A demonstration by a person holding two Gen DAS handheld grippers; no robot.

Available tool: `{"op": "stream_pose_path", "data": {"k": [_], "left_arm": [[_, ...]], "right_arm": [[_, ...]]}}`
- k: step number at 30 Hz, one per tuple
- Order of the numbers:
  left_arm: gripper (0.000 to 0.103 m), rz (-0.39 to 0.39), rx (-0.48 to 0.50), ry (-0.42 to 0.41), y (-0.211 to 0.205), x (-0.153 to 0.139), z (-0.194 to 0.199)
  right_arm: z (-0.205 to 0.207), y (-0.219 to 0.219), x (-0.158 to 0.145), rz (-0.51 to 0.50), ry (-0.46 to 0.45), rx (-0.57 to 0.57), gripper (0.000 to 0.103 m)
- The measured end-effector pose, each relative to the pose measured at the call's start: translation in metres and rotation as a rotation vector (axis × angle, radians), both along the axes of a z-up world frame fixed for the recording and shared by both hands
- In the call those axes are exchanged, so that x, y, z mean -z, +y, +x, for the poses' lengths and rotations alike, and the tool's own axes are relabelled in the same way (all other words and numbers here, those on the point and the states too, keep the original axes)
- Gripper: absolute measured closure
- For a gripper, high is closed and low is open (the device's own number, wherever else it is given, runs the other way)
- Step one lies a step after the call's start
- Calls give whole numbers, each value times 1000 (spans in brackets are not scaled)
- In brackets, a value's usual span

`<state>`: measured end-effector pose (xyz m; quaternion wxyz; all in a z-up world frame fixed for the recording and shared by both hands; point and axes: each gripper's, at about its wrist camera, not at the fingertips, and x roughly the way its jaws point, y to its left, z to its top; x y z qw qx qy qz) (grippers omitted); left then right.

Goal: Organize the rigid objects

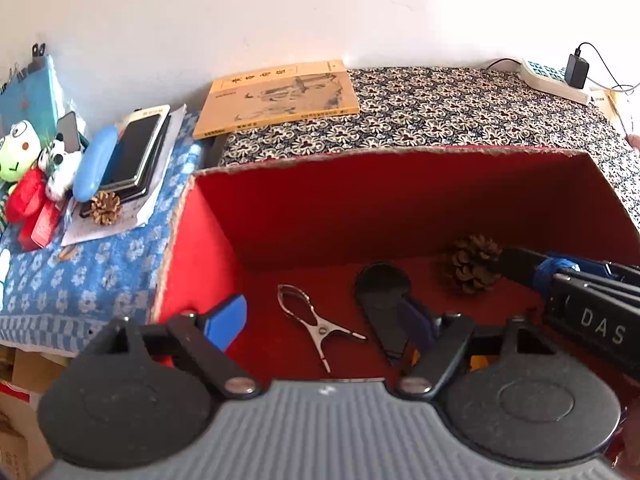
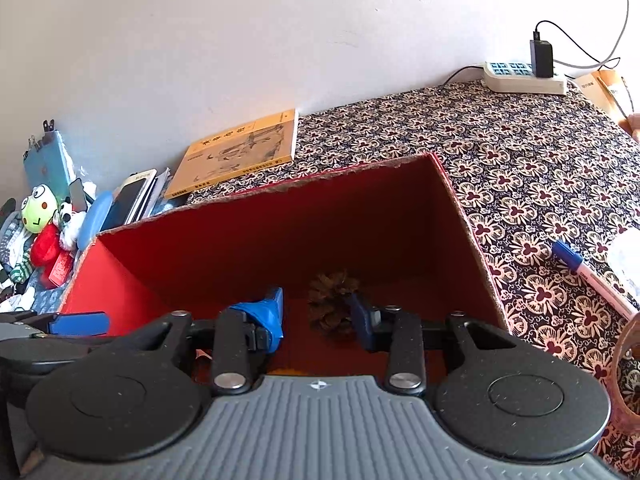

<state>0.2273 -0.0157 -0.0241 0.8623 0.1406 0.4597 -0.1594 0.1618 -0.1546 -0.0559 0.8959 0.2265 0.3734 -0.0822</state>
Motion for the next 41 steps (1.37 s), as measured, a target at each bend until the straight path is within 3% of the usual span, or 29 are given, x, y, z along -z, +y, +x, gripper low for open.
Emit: {"op": "stream_pose_path", "data": {"k": [19,34,41], "left_arm": [[24,62,-39,-41,-3,0,-3],[24,50,-68,-18,0,0,2],[25,56,-66,-52,0,-1,-2]], "right_arm": [[4,-1,2,13,22,-31,83],[5,-2,2,27,24,-57,83],[3,0,1,15,7,-46,83]]}}
